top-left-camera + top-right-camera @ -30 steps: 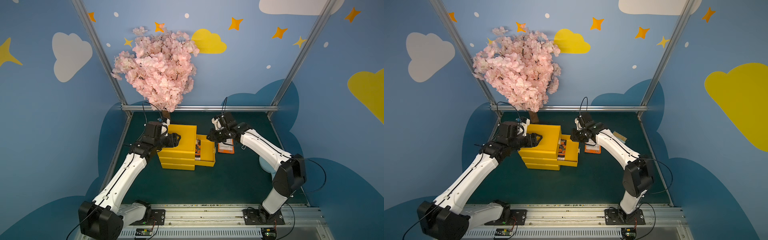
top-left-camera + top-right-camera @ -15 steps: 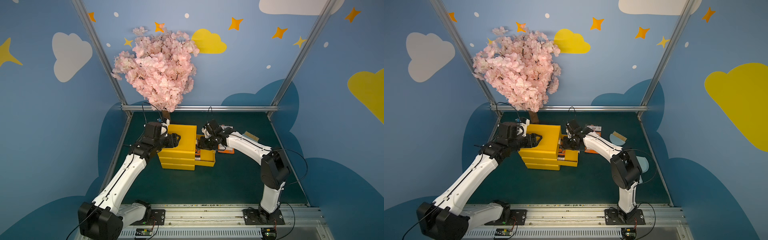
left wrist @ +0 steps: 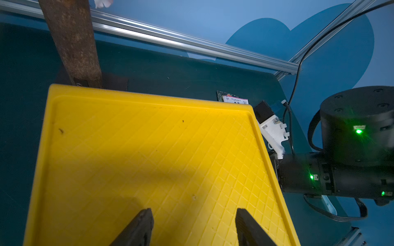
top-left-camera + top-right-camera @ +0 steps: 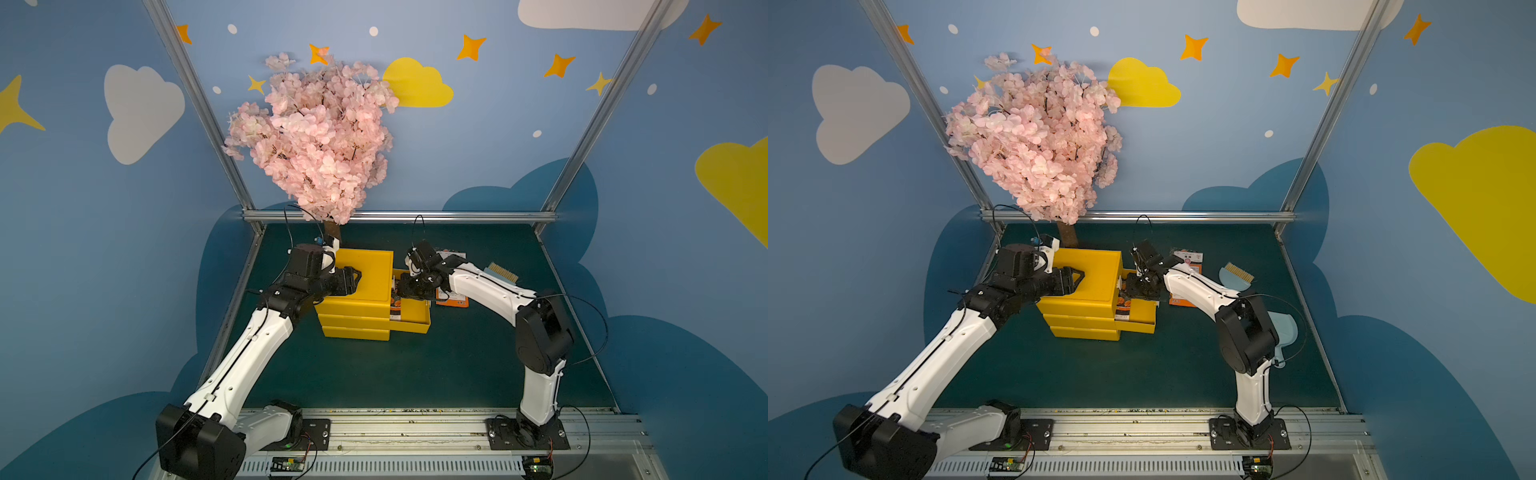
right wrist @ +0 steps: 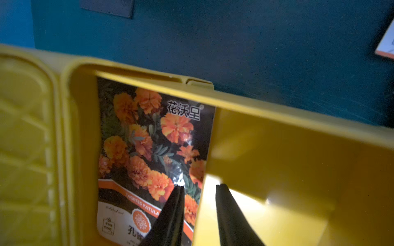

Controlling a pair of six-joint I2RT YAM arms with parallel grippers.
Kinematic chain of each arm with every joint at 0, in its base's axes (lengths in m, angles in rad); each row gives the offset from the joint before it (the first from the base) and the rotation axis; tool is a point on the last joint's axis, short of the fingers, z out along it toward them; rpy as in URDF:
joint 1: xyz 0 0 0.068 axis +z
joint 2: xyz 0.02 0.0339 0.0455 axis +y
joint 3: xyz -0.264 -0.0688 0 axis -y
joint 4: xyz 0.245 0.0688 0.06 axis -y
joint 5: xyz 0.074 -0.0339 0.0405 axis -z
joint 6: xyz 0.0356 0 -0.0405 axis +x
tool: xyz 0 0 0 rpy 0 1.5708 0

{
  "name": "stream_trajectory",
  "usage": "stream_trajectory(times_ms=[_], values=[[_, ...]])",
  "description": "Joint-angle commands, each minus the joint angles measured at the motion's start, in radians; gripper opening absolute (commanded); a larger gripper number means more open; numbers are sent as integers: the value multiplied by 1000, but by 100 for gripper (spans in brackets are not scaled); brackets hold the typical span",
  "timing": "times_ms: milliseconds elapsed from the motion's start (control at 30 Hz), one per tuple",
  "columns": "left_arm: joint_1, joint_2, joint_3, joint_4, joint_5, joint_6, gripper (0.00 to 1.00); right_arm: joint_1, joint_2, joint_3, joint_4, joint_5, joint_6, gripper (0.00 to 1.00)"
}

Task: Take the seed bags out of the drawer
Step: Pick up the seed packet from the drawer.

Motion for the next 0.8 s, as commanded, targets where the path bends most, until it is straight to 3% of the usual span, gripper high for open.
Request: stream_trajectory(times_ms=[0,767], values=[[-2,51,-70,-233,10,-20,67,6,41,19,31,-12,14,31],[-3,47,-79,-224,14,-22,67,35,81,66,-21,22,30,25]])
